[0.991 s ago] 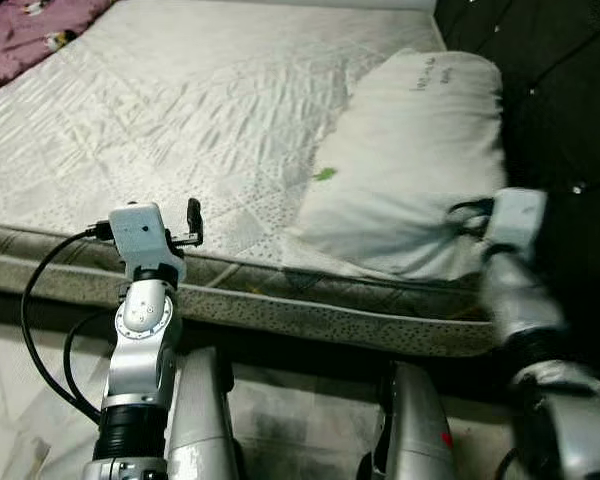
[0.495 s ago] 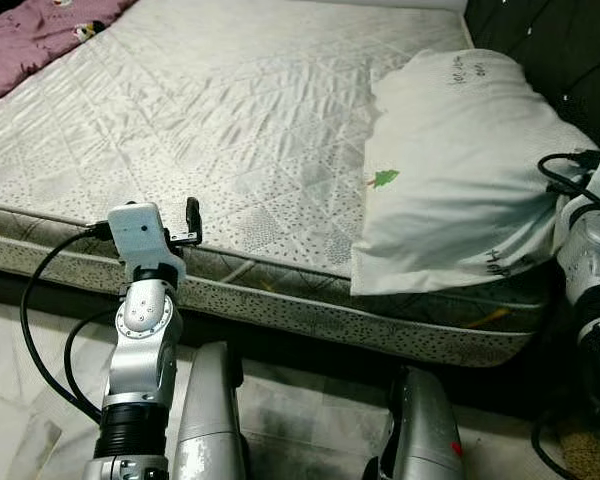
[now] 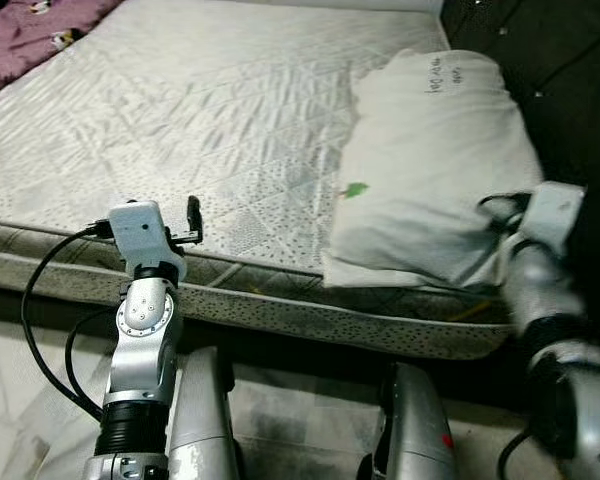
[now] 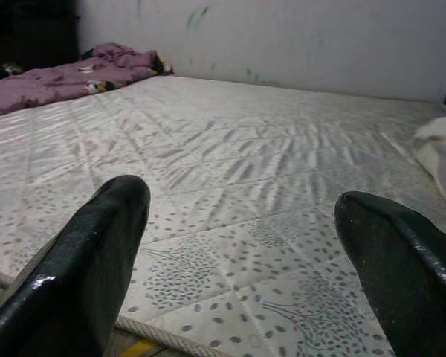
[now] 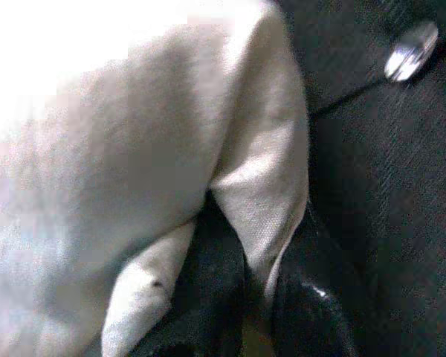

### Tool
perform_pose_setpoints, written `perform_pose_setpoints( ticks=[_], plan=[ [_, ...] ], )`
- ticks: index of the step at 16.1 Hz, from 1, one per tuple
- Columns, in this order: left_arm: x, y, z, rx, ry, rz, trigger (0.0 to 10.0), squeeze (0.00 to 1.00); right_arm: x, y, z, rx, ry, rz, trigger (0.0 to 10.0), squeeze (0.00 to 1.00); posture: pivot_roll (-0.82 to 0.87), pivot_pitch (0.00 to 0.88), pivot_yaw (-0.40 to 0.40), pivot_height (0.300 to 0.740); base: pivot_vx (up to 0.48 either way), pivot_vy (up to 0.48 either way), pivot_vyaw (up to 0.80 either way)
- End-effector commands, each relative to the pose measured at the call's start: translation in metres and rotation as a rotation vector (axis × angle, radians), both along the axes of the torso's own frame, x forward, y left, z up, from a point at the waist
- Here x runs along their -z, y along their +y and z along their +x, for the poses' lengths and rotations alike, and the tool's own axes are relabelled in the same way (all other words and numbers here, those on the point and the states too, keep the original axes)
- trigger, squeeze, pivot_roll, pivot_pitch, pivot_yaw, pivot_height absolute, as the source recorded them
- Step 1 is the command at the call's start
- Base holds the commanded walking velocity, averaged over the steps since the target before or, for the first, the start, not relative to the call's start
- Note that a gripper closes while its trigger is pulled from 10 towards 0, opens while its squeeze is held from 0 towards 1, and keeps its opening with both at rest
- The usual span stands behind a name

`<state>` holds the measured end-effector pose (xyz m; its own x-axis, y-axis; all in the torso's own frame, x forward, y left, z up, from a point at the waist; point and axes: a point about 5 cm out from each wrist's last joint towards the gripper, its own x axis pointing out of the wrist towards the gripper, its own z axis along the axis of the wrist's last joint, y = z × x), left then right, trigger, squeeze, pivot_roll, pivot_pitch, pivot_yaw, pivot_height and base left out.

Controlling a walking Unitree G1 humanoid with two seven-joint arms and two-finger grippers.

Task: Clean up the room

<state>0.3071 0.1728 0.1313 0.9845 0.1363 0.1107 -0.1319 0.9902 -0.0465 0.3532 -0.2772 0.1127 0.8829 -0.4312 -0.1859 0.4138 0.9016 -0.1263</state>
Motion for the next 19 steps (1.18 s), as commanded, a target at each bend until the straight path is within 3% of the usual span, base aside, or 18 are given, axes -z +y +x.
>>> perform_pose_setpoints(
  ticks=[1, 4, 5, 6, 9, 10, 13, 14, 15, 17, 19],
  plan=[
    [-0.003, 0.003, 0.002, -0.010, -0.007, 0.005, 10.0, 0.00, 0.005, 0.010, 0.000, -0.037, 0.018, -0.008, 10.0, 0.00, 0.04, 0.000, -0.007, 0.512, 0.000, 0.000, 0.00],
    [0.001, 0.005, 0.001, -0.016, 0.004, 0.006, 10.0, 0.00, 0.018, 0.013, -0.007, -0.050, 0.037, 0.006, 10.0, 0.00, 0.03, 0.000, -0.008, 0.512, 0.000, 0.000, 0.00],
    [0.000, 0.004, 0.002, -0.011, 0.003, 0.008, 10.0, 0.00, 0.016, 0.016, -0.005, -0.060, 0.014, 0.004, 10.0, 0.62, 0.03, 0.000, -0.005, 0.512, 0.000, 0.000, 0.00],
    [0.000, 0.004, 0.003, -0.007, 0.000, 0.013, 10.0, 0.00, 0.012, 0.019, -0.002, -0.076, -0.008, -0.003, 10.0, 1.00, 0.03, 0.000, -0.004, 0.512, 0.000, 0.000, 0.00],
    [-0.002, 0.005, 0.004, -0.011, -0.004, 0.016, 10.0, 0.00, -0.007, 0.025, 0.009, -0.092, -0.070, -0.063, 10.0, 1.00, 0.04, 0.000, -0.004, 0.512, 0.000, 0.000, 0.00],
    [-0.003, 0.007, 0.005, -0.021, -0.009, 0.017, 10.0, 0.00, -0.021, 0.025, 0.014, -0.096, -0.118, -0.134, 10.0, 1.00, 0.04, 0.000, -0.008, 0.512, 0.000, 0.000, 0.00],
    [-0.004, 0.010, 0.005, -0.040, -0.014, 0.020, 10.0, 0.00, -0.048, 0.022, 0.021, -0.083, -0.214, -0.185, 10.0, 1.00, 0.04, 0.000, -0.009, 0.512, 0.000, 0.000, 0.00],
    [-0.003, 0.011, 0.006, -0.030, -0.008, 0.007, 10.0, 0.00, -0.058, 0.033, 0.025, -0.122, -0.258, -0.170, 10.0, 1.00, 0.05, 0.000, -0.012, 0.512, 0.000, 0.000, 0.00],
    [-0.004, 0.012, 0.006, -0.028, -0.012, 0.008, 10.0, 0.00, -0.052, 0.046, 0.025, -0.179, -0.257, -0.122, 10.0, 1.00, 0.05, 0.000, -0.012, 0.512, 0.000, 0.000, 0.00],
    [-0.005, 0.016, 0.005, -0.046, -0.017, 0.016, 10.0, 0.00, -0.029, 0.093, 0.014, -0.397, -0.234, -0.032, 10.0, 1.00, 0.06, 0.000, -0.016, 0.512, 0.000, 0.000, 0.00],
    [-0.004, 0.020, 0.005, -0.055, -0.014, 0.018, 10.0, 0.00, -0.017, 0.110, 0.002, -0.447, -0.210, 0.016, 10.0, 1.00, 0.06, 0.000, -0.017, 0.512, 0.000, 0.000, 0.00]
  ],
)
